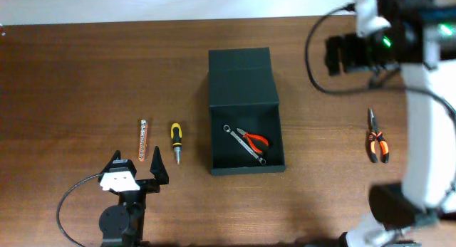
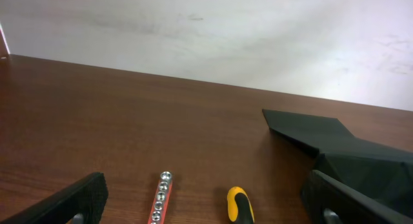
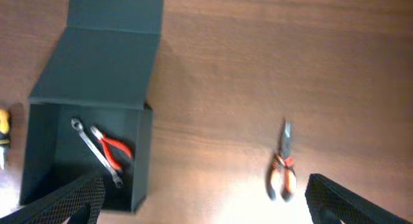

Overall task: Pack container
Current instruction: 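Withdraw the right gripper right toward the orange needle-nose pliers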

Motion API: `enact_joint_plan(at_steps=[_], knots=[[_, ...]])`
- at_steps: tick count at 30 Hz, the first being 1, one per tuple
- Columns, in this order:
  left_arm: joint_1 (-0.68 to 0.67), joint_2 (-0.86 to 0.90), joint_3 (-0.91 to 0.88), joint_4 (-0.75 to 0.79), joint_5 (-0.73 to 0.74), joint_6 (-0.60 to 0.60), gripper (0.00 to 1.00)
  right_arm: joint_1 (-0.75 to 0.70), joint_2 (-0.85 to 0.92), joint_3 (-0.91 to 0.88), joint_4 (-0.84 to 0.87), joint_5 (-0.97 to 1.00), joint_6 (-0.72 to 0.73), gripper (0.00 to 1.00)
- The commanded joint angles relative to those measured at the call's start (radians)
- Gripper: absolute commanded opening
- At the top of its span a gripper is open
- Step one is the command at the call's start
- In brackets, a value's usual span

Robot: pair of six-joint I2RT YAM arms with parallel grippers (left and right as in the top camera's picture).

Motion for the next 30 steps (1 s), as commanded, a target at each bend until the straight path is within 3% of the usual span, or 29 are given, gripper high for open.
enact_joint_plan(at_steps=[1, 6, 11, 30], knots=[[-0.004, -0.002, -0.002, -0.005, 0.007, 0.016, 0.99, -0.039, -0.129, -0.161, -0.006, 0.092, 0.016, 0.99], [-0.004, -0.002, -0.002, -0.005, 0.007, 0.016, 0.99, -0.145, -0.242, -0.418, 0.002, 0.103, 0.017, 0.99], [-0.004, -0.002, -0.002, -0.005, 0.007, 0.016, 0.99, -0.237, -0.243, -0.578, 0.089, 0.072, 0.016, 0.99], [-0.004, -0.002, -0.002, -0.005, 0.007, 0.016, 0.99, -0.379, -0.24, -1.208, 0.623, -0.04, -0.044, 0.99]])
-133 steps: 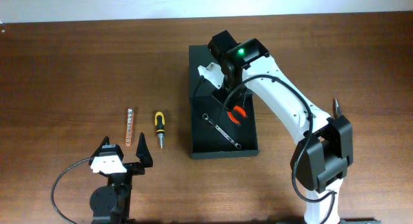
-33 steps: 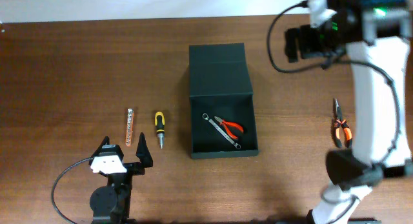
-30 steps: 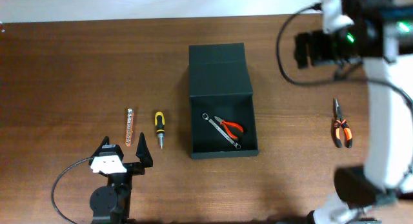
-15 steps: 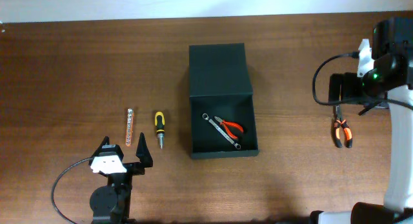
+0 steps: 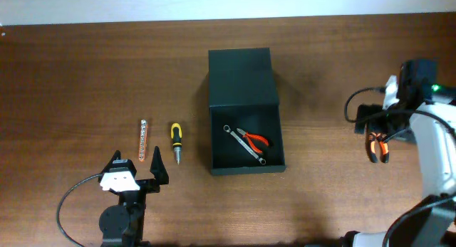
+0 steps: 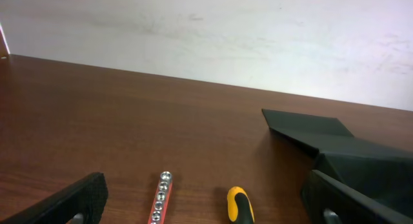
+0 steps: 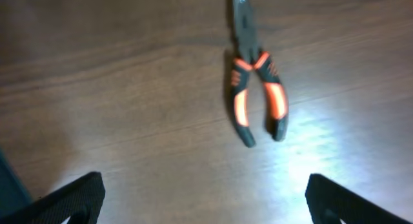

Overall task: Pack container
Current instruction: 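Withdraw the right gripper right toward the orange needle-nose pliers, then lower and close the right gripper on the orange pliers' handles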

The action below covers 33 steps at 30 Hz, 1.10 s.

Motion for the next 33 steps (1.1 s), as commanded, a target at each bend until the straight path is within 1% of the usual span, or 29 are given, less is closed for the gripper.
enact_joint_plan(at_steps=[1, 7, 9, 12, 17, 19, 23, 31, 33], knots=[[-0.004, -0.001, -0.002, -0.005, 0.007, 0.016, 0.99, -0.003, -0.006, -0.054, 0.047, -0.028, -0.017, 0.99], [-0.004, -0.001, -0.002, -0.005, 0.007, 0.016, 0.99, -0.003, -0.006, -0.06, 0.058, -0.008, -0.018, 0.99], [-0.004, -0.001, -0.002, -0.005, 0.007, 0.016, 0.99, -0.003, -0.006, -0.06, 0.083, 0.031, -0.053, 0.99], [-0.004, -0.001, -0.002, -0.005, 0.007, 0.016, 0.99, -0.01, 0.009, -0.06, 0.097, 0.036, -0.085, 0.99], [-0.004, -0.001, -0.002, -0.005, 0.007, 0.016, 0.99, -0.053, 0.089, -0.06, 0.076, 0.034, -0.098, 0.99], [-0.004, -0.001, -0.002, -0.005, 0.007, 0.016, 0.99, -0.076, 0.145, -0.06, 0.054, 0.004, -0.15, 0.99], [-0.004, -0.001, -0.002, -0.005, 0.007, 0.016, 0.99, -0.082, 0.206, -0.06, 0.07, -0.018, -0.169, 0.99], [-0.004, -0.001, -0.002, -0.005, 0.007, 0.016, 0.99, -0.081, 0.25, -0.06, 0.116, -0.018, -0.18, 0.99], [-0.004, -0.001, -0.002, -0.005, 0.007, 0.016, 0.99, -0.081, 0.251, -0.06, 0.119, -0.033, -0.202, 0.99]])
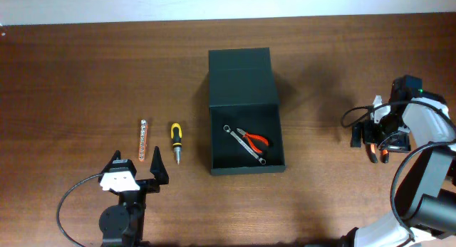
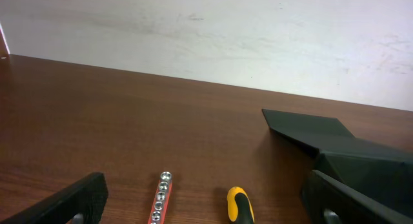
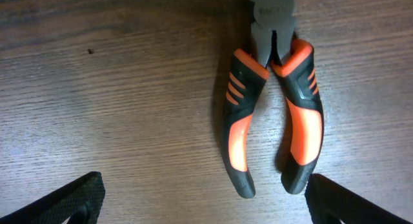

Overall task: Pack container
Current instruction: 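Lower and close the right gripper on the orange pliers' handles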

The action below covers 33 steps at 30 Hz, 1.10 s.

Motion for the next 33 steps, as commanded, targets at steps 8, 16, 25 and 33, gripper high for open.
enact_joint_plan(at_steps=[8, 16, 25, 33], knots=[[-0.004, -0.001, -0.002, -0.005, 0.007, 0.016, 0.99, -0.002, 0.014, -0.002, 0.013, -0.066, -0.102, 0.99], [-0.004, -0.001, -0.002, -0.005, 0.007, 0.016, 0.99, -0.002, 0.018, -0.002, 0.039, -0.066, -0.108, 0.99], [-0.004, -0.001, -0.002, -0.005, 0.007, 0.016, 0.99, -0.002, 0.063, -0.002, 0.037, -0.066, -0.108, 0.99], [-0.004, -0.001, -0.002, -0.005, 0.007, 0.016, 0.99, -0.002, 0.09, -0.002, 0.046, -0.067, -0.108, 0.99]])
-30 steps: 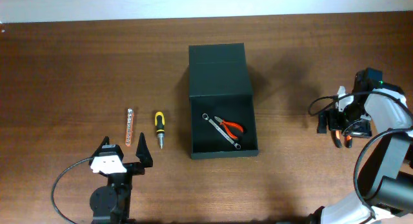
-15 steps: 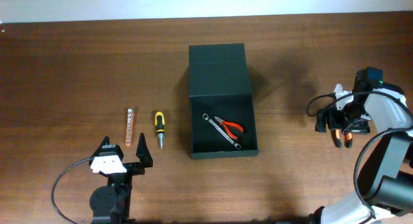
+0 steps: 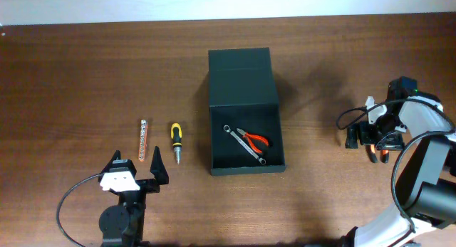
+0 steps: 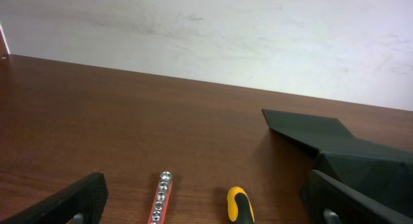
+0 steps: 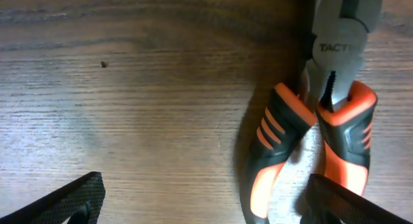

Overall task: Pack container
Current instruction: 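Lower and close the right gripper on the orange pliers' handles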

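Note:
The black box stands open mid-table, its lid folded back; a wrench and red-handled pliers lie inside. Orange-and-black pliers lie on the wood at the right, also seen from overhead. My right gripper is open and low over them, the handles lying between its fingers, close to the right finger. It shows overhead too. My left gripper is open at the front left, near a yellow-handled screwdriver and a socket rail.
The screwdriver and socket rail lie side by side left of the box. A pale wall rises behind the table's far edge. The right arm's cable loops beside the gripper.
My right gripper has come closer to the orange pliers and shifted a little left; the handles now sit by its right finger. The left arm has not moved.
My right gripper was first high at the back right, with box and pliers both in its view. Then it was over the orange pliers on the right. It was then low over their handles, and now lower still, open around them. The left arm stayed put.

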Motion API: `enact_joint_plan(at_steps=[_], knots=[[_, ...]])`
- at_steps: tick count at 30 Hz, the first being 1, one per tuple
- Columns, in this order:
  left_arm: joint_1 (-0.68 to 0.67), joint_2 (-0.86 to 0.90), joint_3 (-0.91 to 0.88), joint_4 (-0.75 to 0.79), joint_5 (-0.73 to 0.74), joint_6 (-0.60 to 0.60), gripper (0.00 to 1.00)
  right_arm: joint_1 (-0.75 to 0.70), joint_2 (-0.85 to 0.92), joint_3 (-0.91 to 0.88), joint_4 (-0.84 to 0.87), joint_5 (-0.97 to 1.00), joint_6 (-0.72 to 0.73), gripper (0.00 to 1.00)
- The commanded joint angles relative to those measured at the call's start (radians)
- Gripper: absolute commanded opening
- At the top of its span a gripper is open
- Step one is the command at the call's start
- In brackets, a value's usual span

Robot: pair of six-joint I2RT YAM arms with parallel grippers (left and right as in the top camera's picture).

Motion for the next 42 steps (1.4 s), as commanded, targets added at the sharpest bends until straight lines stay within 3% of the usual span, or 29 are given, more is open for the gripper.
enact_joint_plan(at_steps=[1, 20, 35, 42], knots=[[-0.004, -0.001, -0.002, -0.005, 0.007, 0.016, 0.99, -0.002, 0.023, -0.002, 0.003, -0.013, -0.01, 0.99], [-0.004, -0.001, -0.002, -0.005, 0.007, 0.016, 0.99, -0.001, 0.043, -0.002, 0.047, -0.061, -0.006, 0.99], [-0.004, -0.001, -0.002, -0.005, 0.007, 0.016, 0.99, -0.001, 0.043, -0.002, 0.046, -0.061, -0.006, 0.45], [-0.004, -0.001, -0.002, -0.005, 0.007, 0.016, 0.99, -0.001, 0.043, -0.002, 0.046, -0.061, -0.006, 0.28]])
